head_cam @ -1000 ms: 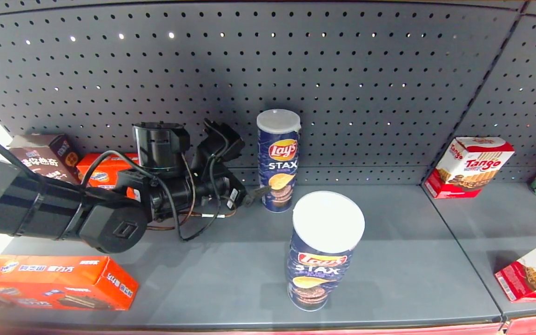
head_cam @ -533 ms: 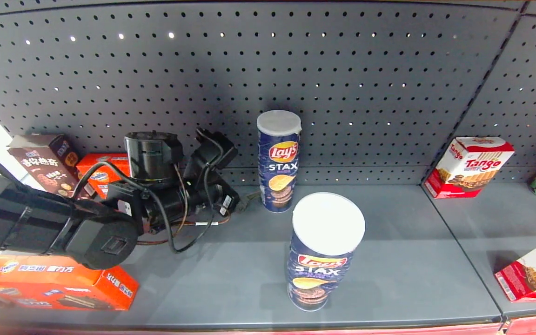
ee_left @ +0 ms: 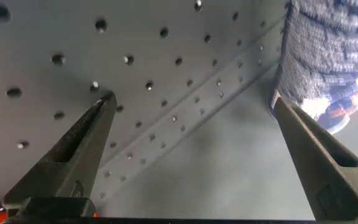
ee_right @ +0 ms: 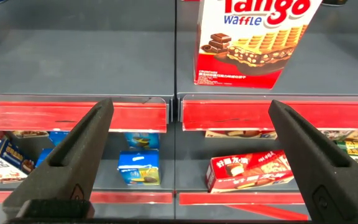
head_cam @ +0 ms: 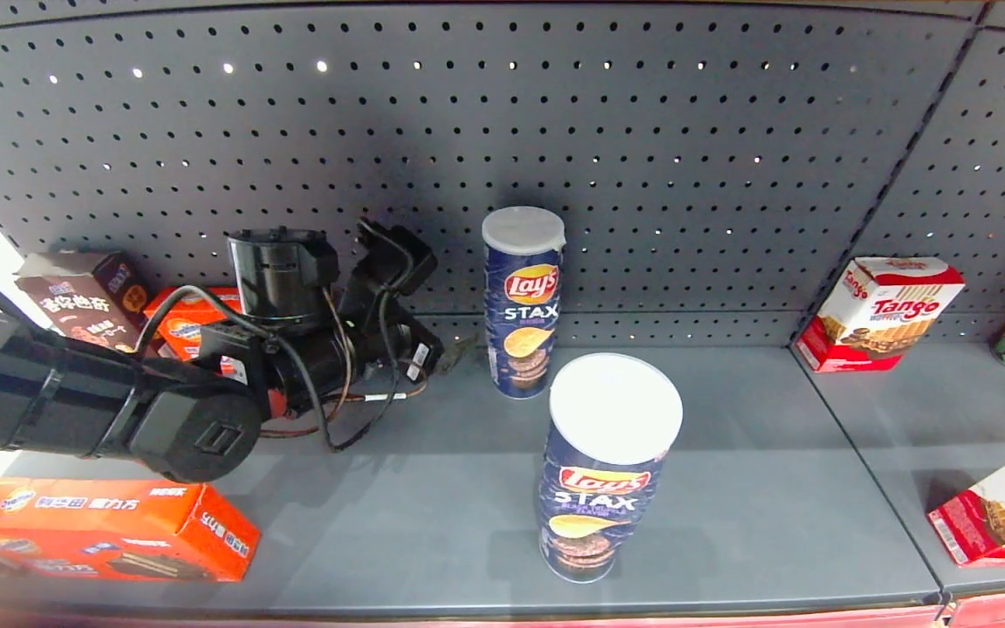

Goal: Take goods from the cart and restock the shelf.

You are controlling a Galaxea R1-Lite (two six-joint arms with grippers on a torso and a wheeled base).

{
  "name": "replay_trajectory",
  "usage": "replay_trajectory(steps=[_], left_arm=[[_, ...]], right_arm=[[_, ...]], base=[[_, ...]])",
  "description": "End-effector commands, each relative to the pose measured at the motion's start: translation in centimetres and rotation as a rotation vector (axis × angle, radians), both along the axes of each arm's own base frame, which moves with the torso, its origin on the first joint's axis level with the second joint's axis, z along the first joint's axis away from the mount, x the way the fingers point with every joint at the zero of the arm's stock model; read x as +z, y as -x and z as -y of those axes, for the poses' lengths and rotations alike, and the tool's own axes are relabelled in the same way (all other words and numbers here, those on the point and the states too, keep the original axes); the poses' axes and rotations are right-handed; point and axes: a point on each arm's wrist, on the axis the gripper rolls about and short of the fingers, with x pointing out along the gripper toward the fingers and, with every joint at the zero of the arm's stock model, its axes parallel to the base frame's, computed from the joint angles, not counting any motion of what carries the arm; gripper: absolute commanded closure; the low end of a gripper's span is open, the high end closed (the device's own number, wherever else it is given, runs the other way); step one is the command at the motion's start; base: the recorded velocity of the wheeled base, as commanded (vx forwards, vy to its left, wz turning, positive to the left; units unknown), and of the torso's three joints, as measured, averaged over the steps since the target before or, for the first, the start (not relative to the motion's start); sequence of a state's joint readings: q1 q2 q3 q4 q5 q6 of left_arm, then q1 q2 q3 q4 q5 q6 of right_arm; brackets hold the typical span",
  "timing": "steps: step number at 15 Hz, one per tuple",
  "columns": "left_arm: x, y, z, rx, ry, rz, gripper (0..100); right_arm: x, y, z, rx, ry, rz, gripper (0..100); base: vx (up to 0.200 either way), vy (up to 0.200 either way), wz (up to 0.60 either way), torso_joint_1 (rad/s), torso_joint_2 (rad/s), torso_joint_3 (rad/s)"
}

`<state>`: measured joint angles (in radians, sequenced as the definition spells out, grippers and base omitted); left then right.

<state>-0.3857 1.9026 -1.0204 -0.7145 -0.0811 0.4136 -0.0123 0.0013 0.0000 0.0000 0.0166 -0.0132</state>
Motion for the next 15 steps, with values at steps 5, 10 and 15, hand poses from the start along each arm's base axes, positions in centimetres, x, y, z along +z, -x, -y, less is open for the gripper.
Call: replay_trajectory(steps=[5, 10, 15], left_arm=[[-0.1, -1.4, 1.4, -0.015, 0.007, 0.016, 0], [0.0, -1.3, 2.5, -0.038, 0.008, 0.02, 0], [0.5, -0.4, 2.3, -0.041, 0.01, 0.025, 0]], right_arm=[[0.0, 0.0, 0.0, 0.0, 0.001, -0.002, 0], [0.0, 0.0, 0.0, 0.0, 0.001, -0.002, 0], [0.0, 0.0, 0.0, 0.0, 0.001, -0.002, 0]], base=[[0.0, 0.0, 0.0, 0.0, 0.0, 0.0], [0.0, 0.0, 0.0, 0.0, 0.0, 0.0], [0.0, 0.0, 0.0, 0.0, 0.0, 0.0]])
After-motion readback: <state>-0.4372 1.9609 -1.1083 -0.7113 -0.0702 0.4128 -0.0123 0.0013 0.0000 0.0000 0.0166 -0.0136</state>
